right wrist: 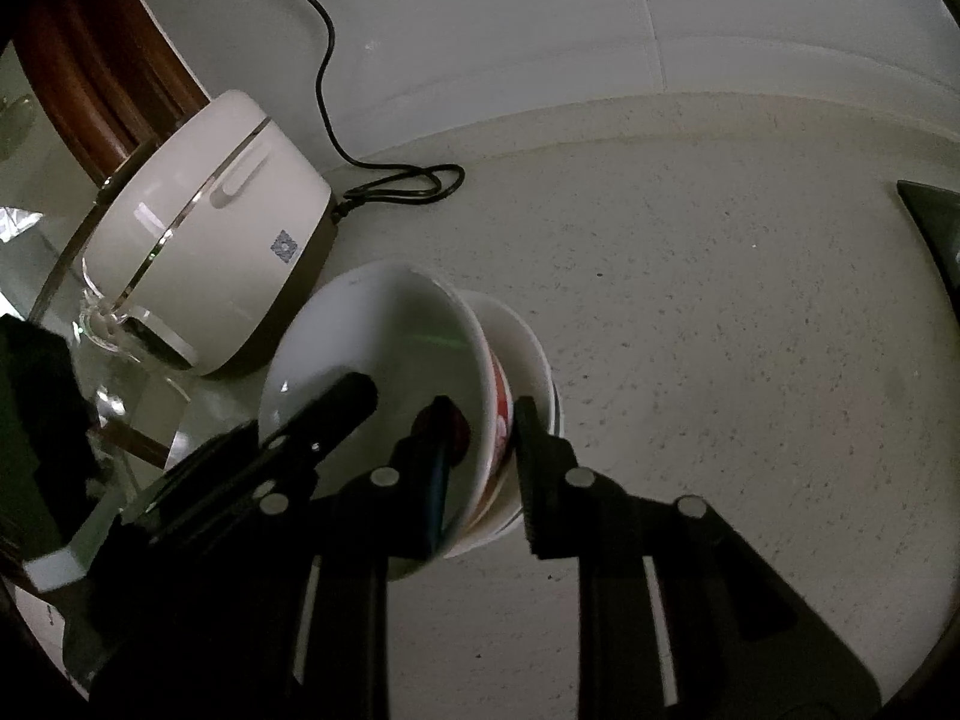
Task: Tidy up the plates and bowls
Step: 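Open both tools to release the red-banded bowl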
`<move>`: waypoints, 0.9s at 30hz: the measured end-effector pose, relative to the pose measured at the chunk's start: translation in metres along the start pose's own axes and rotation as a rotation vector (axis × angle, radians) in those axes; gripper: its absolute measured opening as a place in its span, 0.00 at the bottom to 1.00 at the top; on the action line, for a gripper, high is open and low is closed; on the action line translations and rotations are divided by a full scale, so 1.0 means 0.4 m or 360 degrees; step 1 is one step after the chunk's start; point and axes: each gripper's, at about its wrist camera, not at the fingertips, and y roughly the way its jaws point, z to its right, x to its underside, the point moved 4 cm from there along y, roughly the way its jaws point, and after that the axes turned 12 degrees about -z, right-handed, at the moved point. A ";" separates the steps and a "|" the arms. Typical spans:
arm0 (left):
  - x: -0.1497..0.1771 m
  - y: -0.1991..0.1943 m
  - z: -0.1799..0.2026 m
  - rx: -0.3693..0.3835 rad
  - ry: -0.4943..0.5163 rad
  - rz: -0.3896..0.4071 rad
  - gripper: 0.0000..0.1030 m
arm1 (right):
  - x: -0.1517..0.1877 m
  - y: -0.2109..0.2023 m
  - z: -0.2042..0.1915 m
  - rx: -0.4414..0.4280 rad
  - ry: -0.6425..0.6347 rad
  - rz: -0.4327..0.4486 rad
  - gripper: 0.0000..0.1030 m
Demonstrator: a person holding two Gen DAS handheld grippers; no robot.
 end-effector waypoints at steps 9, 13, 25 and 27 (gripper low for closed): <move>-0.004 -0.013 -0.007 0.0004 -0.0009 0.0005 0.27 | -0.009 0.008 -0.004 0.0024 -0.0011 -0.0039 0.22; -0.004 -0.058 -0.012 0.0001 -0.0058 0.0097 0.43 | -0.015 0.012 -0.012 0.0069 -0.0038 -0.0068 0.26; -0.011 -0.187 -0.073 0.0048 -0.0218 0.0267 0.80 | -0.042 -0.031 -0.043 0.0145 -0.0085 -0.0071 0.52; -0.010 -0.172 -0.074 0.0046 -0.0216 0.0244 0.80 | -0.050 -0.050 -0.058 0.0197 -0.0128 -0.0048 0.64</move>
